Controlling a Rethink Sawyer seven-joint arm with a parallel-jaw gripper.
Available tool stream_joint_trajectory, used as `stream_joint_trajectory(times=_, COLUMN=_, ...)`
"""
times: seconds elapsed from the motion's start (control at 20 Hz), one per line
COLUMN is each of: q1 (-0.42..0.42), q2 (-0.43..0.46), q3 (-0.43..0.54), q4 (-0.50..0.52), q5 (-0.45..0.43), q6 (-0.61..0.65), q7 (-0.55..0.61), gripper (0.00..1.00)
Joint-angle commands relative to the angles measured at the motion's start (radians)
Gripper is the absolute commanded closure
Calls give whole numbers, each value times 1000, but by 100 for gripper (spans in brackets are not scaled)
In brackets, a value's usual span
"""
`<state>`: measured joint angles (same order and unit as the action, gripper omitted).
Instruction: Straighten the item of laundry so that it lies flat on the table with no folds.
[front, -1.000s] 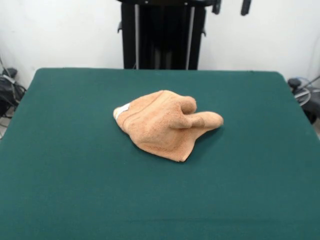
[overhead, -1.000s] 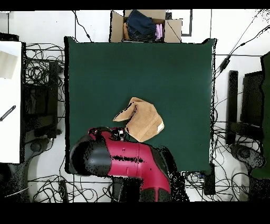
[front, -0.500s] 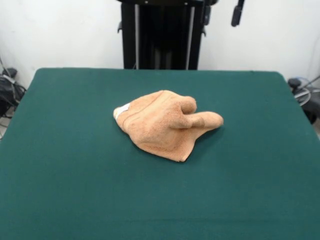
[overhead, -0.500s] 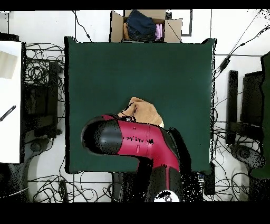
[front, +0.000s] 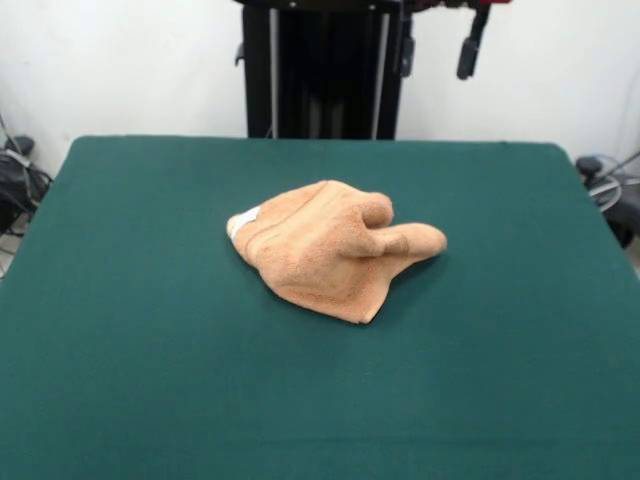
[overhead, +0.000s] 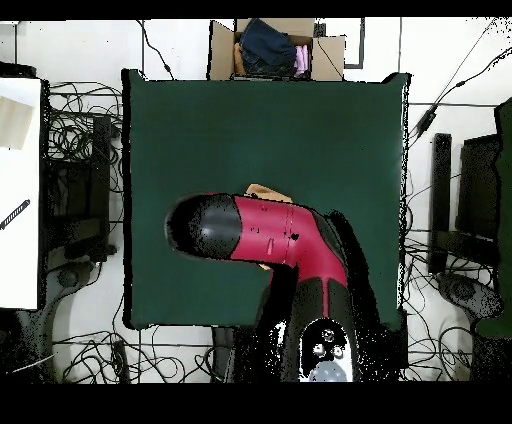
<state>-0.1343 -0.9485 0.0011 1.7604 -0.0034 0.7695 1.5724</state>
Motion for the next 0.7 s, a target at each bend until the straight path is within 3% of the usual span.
stream_joint_trajectory(times=0.05, q1=-17, q2=72, q3=111, q4=-71, q5=-48, q6=116, q7=-31, gripper=0)
stream_joint_trajectory(times=0.7, q1=-11, q2=178, q3=127, q4=-293, q5=-76, q6=253, q7=-63, gripper=0)
